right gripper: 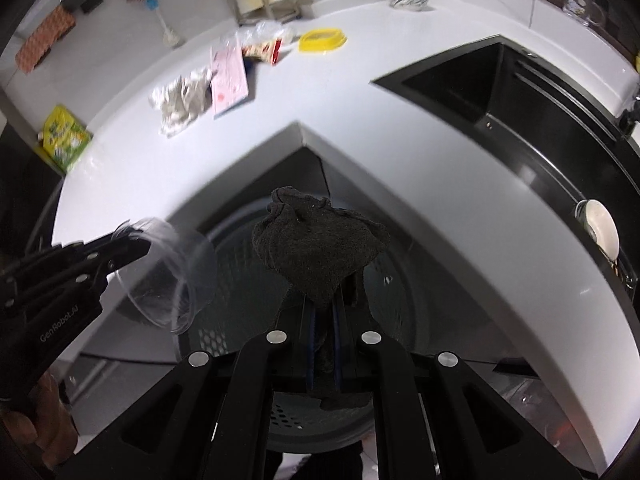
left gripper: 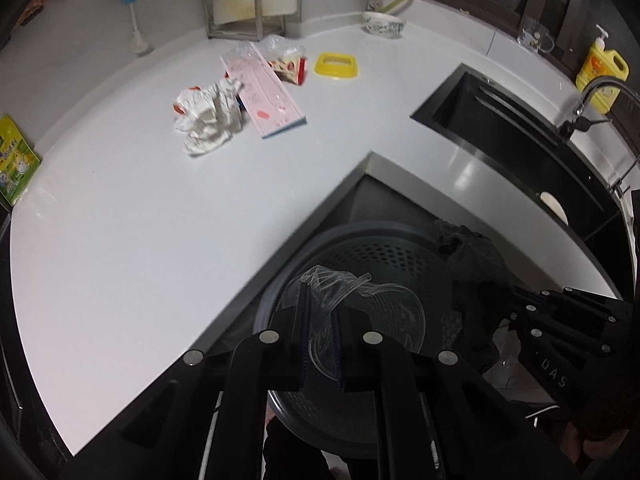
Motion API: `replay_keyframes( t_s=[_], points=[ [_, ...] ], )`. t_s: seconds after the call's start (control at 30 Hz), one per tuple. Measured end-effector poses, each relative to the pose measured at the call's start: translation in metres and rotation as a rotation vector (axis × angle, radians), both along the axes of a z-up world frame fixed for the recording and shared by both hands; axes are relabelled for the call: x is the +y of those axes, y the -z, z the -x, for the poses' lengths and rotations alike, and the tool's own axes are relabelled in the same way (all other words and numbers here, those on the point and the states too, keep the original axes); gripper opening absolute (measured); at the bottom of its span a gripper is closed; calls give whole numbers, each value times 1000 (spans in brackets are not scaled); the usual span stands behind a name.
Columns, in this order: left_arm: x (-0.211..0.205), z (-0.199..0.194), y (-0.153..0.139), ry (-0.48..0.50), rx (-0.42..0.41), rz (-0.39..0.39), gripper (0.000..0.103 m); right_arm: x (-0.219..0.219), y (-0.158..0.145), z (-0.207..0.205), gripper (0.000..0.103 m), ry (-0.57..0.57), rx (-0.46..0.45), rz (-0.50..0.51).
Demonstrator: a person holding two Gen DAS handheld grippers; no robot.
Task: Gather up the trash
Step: 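Carry the cup in the left tool while the right tool carries the cloth over the bin, then open the right tool dropping the cloth while the left tool drops the cup into the bin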
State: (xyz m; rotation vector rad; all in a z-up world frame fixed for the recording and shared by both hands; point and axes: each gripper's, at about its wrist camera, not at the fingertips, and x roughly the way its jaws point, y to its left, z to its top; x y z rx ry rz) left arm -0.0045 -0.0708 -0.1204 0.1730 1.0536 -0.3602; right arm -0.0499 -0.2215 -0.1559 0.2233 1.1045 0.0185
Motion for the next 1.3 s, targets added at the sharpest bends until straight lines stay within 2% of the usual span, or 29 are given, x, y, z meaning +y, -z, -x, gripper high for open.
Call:
replay_keyframes(
  t_s=[0.2,0.4,0.73,0.77,0.87,0.9,0.93,0.97,1.0,1.3],
  points=[
    [-3,1,23,9,35,-19,11,1,32,1,7,0,67,-59],
    [-6,-2,45,-2,75,-30,11,3,60,0,7,-2,116,-71],
    [-6,1,63,-11,110,-51,12,7,76,2,7,-5,153,-93],
    [-5,2,63,-12,109,-53,14,7,75,2,7,-4,150,-92],
    [-3,4,61,-23,96,-55,35,4,72,0,15,-7,138,-86],
    [-1,5,59,-27,88,-55,48,3,69,1,25,-7,130,-81],
    [0,5,58,-32,79,-54,56,2,66,3,41,-5,119,-75],
    [1,6,55,-38,69,-53,58,2,63,4,48,-1,108,-69],
    [2,6,54,-40,65,-52,59,1,60,5,51,1,96,-67],
    [9,9,38,-85,32,-54,65,-5,45,14,51,0,70,-59]
  ],
)
